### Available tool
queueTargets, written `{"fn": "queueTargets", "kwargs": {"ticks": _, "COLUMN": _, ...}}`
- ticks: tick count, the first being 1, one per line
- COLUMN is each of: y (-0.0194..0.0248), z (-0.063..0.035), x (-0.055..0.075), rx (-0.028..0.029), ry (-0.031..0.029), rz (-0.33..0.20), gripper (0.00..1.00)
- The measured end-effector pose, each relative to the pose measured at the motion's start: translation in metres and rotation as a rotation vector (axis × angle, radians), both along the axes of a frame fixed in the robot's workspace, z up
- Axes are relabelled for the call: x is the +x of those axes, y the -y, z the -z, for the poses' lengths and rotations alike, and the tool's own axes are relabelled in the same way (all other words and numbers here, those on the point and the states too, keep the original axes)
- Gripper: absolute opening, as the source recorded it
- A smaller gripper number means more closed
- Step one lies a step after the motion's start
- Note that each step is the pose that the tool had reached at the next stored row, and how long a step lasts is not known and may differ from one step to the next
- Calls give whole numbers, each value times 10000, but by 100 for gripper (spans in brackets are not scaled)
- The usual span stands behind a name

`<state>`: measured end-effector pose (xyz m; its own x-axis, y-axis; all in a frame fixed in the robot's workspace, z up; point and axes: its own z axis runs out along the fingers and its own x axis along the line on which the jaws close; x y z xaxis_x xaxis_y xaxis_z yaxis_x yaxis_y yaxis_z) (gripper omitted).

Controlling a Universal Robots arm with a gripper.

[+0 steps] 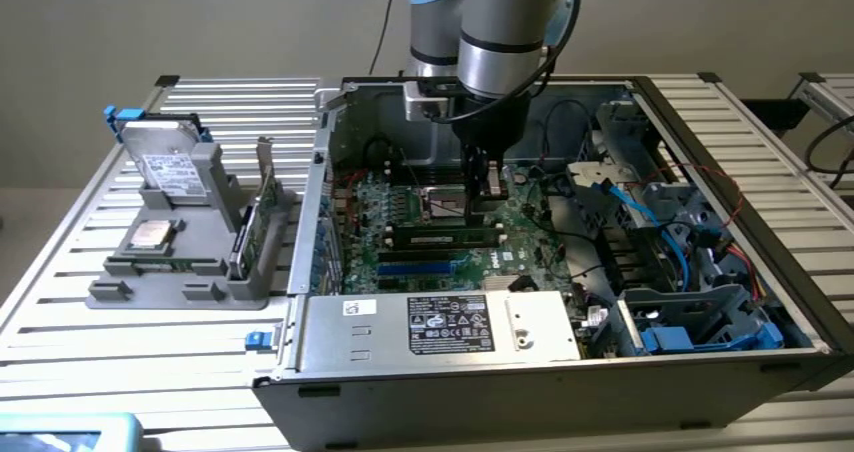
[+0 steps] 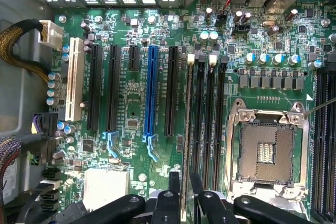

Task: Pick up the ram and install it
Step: 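Press down the ram until it locks into place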

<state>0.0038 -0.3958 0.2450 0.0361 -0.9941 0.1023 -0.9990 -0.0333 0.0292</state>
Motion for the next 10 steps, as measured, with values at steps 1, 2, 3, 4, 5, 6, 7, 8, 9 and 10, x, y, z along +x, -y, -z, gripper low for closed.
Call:
{"fn": "queueTargets", "kwargs": {"ticks": 1, "y": 0, "z": 0, "x": 0, "rx": 0, "ry": 0, "rz": 0, "gripper": 19}}
{"fn": "queueTargets", "kwargs": {"ticks": 2, "y": 0, "z": 0, "x": 0, "rx": 0, "ry": 0, "rz": 0, "gripper": 13}}
{"fn": "queueTargets", "kwargs": {"ticks": 3, "y": 0, "z": 0, "x": 0, "rx": 0, "ry": 0, "rz": 0, "gripper": 13}}
{"fn": "queueTargets", "kwargs": {"ticks": 4, "y": 0, "z": 0, "x": -1, "rx": 1, "ry": 0, "rz": 0, "gripper": 11}}
{"fn": "queueTargets", "kwargs": {"ticks": 5, "y": 0, "z": 0, "x": -1, "rx": 0, "ry": 0, "rz": -1, "gripper": 11}}
{"fn": "queueTargets", "kwargs": {"ticks": 6, "y": 0, "z": 0, "x": -1, "rx": -1, "ry": 0, "rz": -1, "gripper": 11}}
{"fn": "queueTargets", "kwargs": {"ticks": 7, "y": 0, "z": 0, "x": -1, "rx": -1, "ry": -1, "rz": 0, "gripper": 11}}
{"fn": "queueTargets", "kwargs": {"ticks": 8, "y": 0, "z": 1, "x": -1, "rx": -3, "ry": -1, "rz": -1, "gripper": 11}}
{"fn": "queueTargets", "kwargs": {"ticks": 9, "y": 0, "z": 3, "x": 0, "rx": -20, "ry": 0, "rz": 1, "gripper": 11}}
{"fn": "queueTargets", "kwargs": {"ticks": 10, "y": 0, "z": 4, "x": -1, "rx": -89, "ry": 1, "rz": 21, "gripper": 11}}
